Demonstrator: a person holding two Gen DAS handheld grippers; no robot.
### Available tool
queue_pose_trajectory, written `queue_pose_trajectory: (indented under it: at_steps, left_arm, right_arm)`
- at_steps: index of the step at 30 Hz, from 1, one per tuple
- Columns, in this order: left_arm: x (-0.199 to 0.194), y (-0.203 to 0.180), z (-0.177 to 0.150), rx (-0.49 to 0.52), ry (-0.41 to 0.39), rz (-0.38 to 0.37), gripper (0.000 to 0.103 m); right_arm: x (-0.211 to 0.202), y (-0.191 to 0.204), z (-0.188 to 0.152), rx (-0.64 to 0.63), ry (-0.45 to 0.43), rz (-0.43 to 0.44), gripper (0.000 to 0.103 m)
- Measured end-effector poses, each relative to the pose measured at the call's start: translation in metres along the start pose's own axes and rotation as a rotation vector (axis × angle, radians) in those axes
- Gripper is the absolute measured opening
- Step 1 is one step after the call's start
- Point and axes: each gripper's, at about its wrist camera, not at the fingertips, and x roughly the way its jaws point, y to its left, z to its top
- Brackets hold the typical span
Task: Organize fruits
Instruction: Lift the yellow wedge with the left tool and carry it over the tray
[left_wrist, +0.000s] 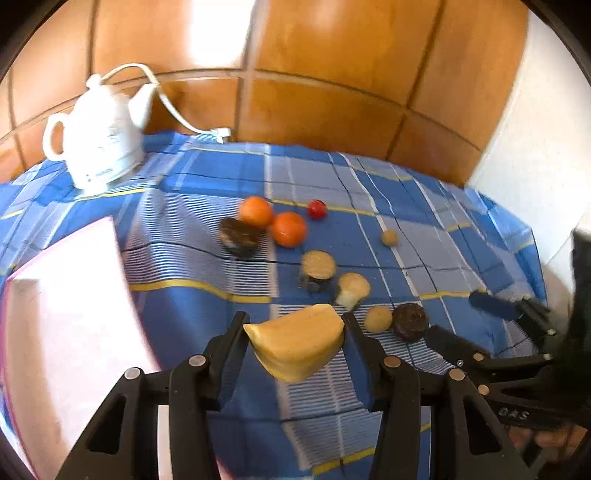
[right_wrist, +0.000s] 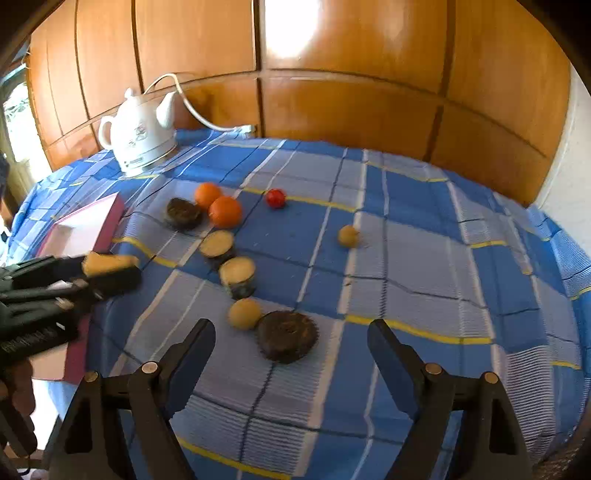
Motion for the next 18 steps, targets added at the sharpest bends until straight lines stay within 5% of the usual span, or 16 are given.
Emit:
queue_pose_trajectory:
  at_steps: [13, 18]
  left_arm:
    - [-0.065, 0.127, -0.016, -0.338, -0.088, 0.160, 0.051]
    - [-0.073, 0.169, -0.016, -0.440, -0.108, 0.216, 0.051]
  right_arm:
    - [0.012, -0.006, -0.005, 0.072, 0.062, 0.078, 0.086]
    - [0.026, -0.011, -0.006, 0.073, 0.097, 0.050, 0.073]
